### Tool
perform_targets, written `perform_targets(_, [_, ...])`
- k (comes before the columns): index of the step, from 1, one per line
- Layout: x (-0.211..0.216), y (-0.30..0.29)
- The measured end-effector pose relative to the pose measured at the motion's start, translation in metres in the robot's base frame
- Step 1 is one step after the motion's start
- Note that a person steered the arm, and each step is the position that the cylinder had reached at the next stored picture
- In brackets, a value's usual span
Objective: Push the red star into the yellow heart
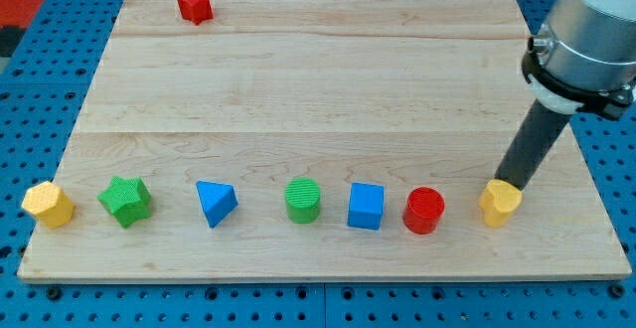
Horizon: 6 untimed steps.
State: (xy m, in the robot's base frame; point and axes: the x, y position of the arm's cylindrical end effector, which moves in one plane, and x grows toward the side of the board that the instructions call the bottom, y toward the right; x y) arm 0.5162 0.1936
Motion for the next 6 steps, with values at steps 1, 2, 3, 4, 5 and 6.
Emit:
perform_targets(1, [0.008,-0.001])
perform_targets(2, [0.007,-0.002])
perform_targets(3, [-0.053,-0.018])
perform_targets(4, [-0.089,-0.105])
perform_targets(5, [-0.115,-0.21])
perform_targets(6, [-0.149,-0.315])
